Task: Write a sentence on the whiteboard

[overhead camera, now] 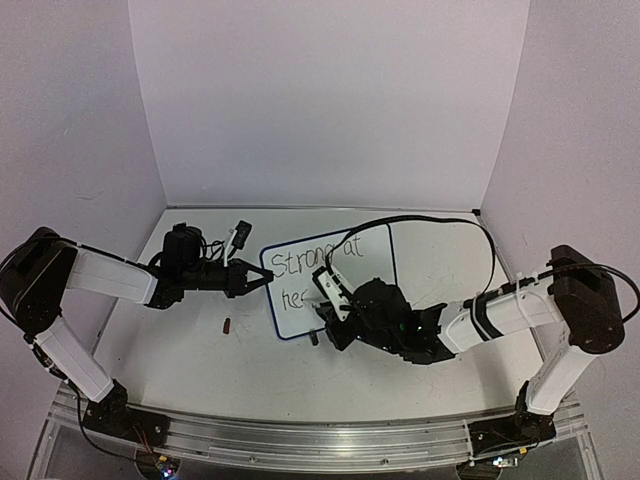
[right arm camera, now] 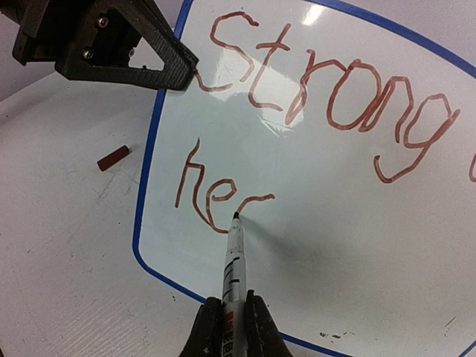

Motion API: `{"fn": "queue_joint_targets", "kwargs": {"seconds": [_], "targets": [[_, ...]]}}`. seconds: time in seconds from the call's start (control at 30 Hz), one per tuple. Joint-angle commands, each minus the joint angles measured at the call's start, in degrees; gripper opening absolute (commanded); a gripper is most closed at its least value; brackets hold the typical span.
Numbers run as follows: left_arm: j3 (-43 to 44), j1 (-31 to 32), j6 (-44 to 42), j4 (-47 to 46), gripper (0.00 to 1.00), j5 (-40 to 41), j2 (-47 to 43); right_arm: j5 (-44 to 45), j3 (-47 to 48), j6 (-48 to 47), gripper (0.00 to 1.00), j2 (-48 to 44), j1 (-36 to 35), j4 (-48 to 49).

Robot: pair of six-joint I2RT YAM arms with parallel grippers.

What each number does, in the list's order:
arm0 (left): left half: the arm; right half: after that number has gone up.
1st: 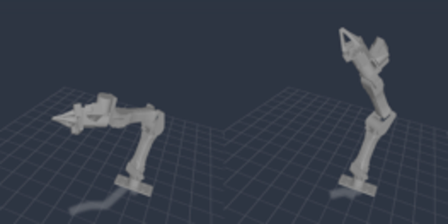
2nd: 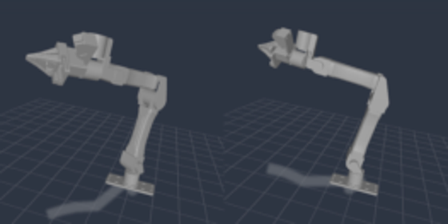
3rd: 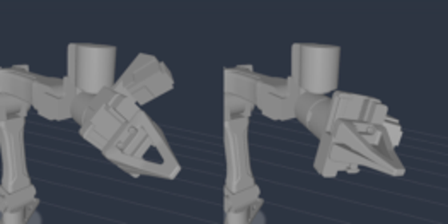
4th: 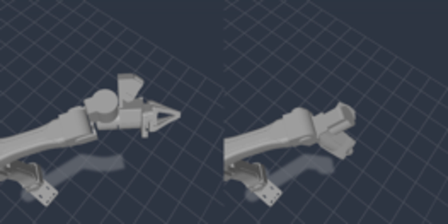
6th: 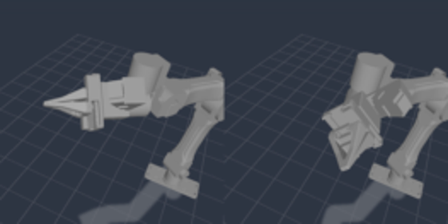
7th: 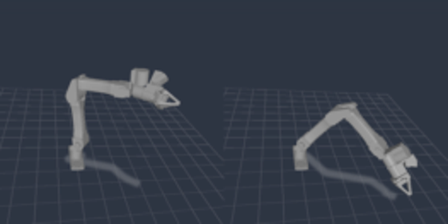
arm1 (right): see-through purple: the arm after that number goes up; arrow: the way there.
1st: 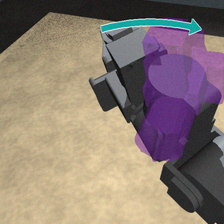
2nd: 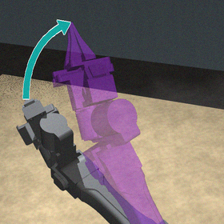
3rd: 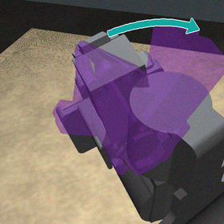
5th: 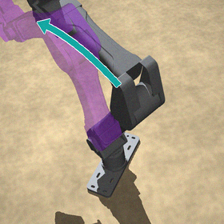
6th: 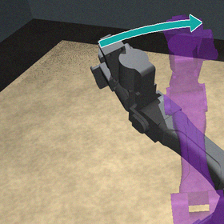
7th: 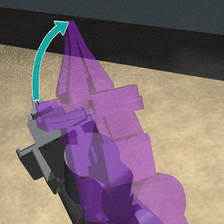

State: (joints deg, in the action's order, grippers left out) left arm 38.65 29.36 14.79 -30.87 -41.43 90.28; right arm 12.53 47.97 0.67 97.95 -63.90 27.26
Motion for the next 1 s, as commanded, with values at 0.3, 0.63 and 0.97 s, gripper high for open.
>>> {"fn": "queue_joint_targets", "kwargs": {"seconds": [0.3, 0.63, 0.97], "targets": [[1.0, -0.3, -2.9, 4.8, 0.00, 4.5, -0.8, 1.5, -1.0, 1.0, 0.00, -1.4, 0.2, -1.5], [0.9, -0.3, -2.8, 4.9, 0.00, 4.6, -0.9, 3.5, -1.5, 1.2, 0.00, -2.4, 0.3, -0.6], [0.9, -0.4, -2.8, 5.0, 0.00, 4.7, -0.8, 5.3, -2.1, 1.3, 0.00, -3.3, 0.6, 1.9]]}}
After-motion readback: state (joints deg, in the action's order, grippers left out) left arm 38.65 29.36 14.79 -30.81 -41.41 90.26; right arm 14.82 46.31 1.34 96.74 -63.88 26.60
